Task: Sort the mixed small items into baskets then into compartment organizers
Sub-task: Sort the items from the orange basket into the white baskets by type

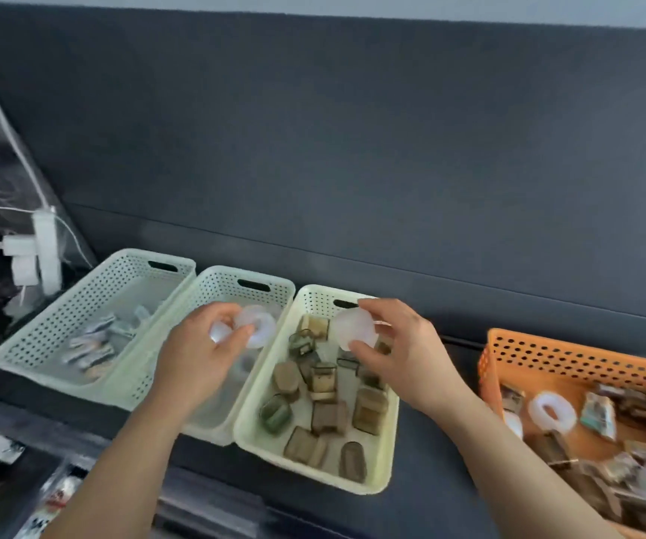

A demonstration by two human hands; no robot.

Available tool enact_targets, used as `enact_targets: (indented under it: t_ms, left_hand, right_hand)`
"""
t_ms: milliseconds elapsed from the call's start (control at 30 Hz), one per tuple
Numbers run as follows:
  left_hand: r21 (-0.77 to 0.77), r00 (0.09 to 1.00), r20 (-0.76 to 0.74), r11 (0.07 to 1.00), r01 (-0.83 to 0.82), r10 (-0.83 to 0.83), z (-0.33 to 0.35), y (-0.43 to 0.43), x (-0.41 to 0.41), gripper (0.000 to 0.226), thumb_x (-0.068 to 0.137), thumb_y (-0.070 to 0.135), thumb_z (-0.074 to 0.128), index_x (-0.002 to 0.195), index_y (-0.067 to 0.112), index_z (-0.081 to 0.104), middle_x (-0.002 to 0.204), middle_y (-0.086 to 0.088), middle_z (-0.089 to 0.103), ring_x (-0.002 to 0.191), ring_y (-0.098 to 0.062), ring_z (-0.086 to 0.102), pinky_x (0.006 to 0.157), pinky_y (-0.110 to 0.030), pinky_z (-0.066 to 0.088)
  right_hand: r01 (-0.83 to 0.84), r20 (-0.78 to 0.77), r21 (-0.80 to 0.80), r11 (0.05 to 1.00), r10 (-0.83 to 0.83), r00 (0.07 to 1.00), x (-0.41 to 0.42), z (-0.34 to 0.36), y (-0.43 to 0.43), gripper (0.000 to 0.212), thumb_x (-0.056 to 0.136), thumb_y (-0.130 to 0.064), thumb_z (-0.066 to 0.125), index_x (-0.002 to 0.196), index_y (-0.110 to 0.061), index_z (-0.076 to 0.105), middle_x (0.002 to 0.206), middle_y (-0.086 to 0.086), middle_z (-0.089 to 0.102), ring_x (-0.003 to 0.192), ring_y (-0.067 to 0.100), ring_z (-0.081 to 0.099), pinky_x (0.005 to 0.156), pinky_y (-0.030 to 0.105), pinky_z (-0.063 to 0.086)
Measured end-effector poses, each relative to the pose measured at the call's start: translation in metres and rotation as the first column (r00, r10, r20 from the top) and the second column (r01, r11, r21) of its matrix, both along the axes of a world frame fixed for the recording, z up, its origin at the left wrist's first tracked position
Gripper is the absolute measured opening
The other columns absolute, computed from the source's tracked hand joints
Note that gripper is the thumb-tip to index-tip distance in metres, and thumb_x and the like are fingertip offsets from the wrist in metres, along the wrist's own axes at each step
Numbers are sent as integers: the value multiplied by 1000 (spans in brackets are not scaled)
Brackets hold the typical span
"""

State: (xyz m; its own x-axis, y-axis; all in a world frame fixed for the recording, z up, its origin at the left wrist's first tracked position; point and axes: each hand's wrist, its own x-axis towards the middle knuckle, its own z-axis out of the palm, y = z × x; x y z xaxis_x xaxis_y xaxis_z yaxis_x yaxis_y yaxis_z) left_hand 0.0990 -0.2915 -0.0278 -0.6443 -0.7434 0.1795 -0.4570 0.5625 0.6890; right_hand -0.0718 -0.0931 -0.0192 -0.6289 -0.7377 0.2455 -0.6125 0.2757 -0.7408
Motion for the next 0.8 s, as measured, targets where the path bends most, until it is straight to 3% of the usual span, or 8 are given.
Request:
enact_targets:
  t_ms: [133, 300, 367, 467, 533, 600, 700, 800]
  left_hand:
    - [50, 946, 300, 992, 116, -126, -14, -72, 28, 18, 82, 41, 68, 98, 35, 63, 98, 19, 62, 96, -9, 59, 80, -31, 45]
    - [132, 703, 585, 903, 410, -405, -26, -102, 33, 23, 84, 51, 63, 100, 35, 66, 104, 22, 63, 94, -2, 59, 88, -32, 50]
    - [160, 678, 583, 882, 443, -447, -24, -111, 32, 23, 82, 51, 66, 98, 34, 66, 105, 20, 63, 94, -3, 59, 87, -31, 49]
    - [187, 815, 407, 911, 367, -412, -17, -125, 30, 25, 81, 53, 65, 86, 29, 62, 95, 11, 64, 88, -11, 61, 80, -32, 50]
    - [276, 869, 320, 915, 295, -377, -13, -128, 26, 24, 86, 49, 59, 96, 27, 59, 102, 7, 60, 92, -14, 59, 75, -31, 46]
    - [367, 861, 319, 889, 274, -396, -15, -130, 22, 26, 88, 36, 55, 112, 28, 52, 119, 3, 52, 102, -17, 55, 79, -32, 43]
    - [262, 809, 380, 891, 371, -449, -21, -130, 15, 48, 89, 24, 57, 132, 22, 37, 138, 0, 35, 110, -16, 48, 90, -29, 37]
    - [106, 781, 436, 887, 449, -448, -31, -129, 12, 57, 88, 26, 65, 136, 17, 35, 143, 0, 38, 124, -15, 44, 96, -24, 33]
  right_hand:
    - [-11, 23, 33, 999, 10, 1000, 29, -5, -55, 50, 80, -23, 73, 127, -22, 57, 125, -10, 56, 105, 7, 59, 96, 22, 48]
    - [-49, 8, 149, 988, 48, 999, 53, -12, -101, 50, 83, -22, 70, 130, -21, 54, 127, -8, 55, 107, 6, 56, 97, 21, 45]
    - [-68, -20, 237, 969, 75, 997, 61, -15, -114, 51, 84, -23, 69, 132, -21, 53, 129, -10, 51, 109, 5, 52, 99, 19, 41]
    - [-94, -35, 350, 932, 114, 993, 71, -21, -131, 53, 83, -27, 69, 133, -24, 52, 137, -7, 49, 115, 10, 52, 101, 27, 42]
    - [-110, -48, 419, 901, 143, 989, 76, -25, -140, 54, 83, -31, 68, 133, -27, 50, 139, -7, 47, 119, 13, 51, 102, 29, 41]
    - [-103, -94, 491, 865, 170, 981, 79, -27, -147, 54, 83, -34, 66, 134, -26, 49, 138, -6, 47, 120, 15, 51, 99, 29, 42]
    - [-83, -182, 579, 811, 228, 956, 80, -27, -153, 50, 82, -35, 65, 129, -25, 52, 133, -4, 52, 117, 18, 52, 98, 32, 43]
    - [-98, -209, 618, 780, 283, 936, 82, -29, -154, 42, 83, -33, 63, 124, -23, 57, 126, -3, 56, 115, 18, 52, 99, 32, 42]
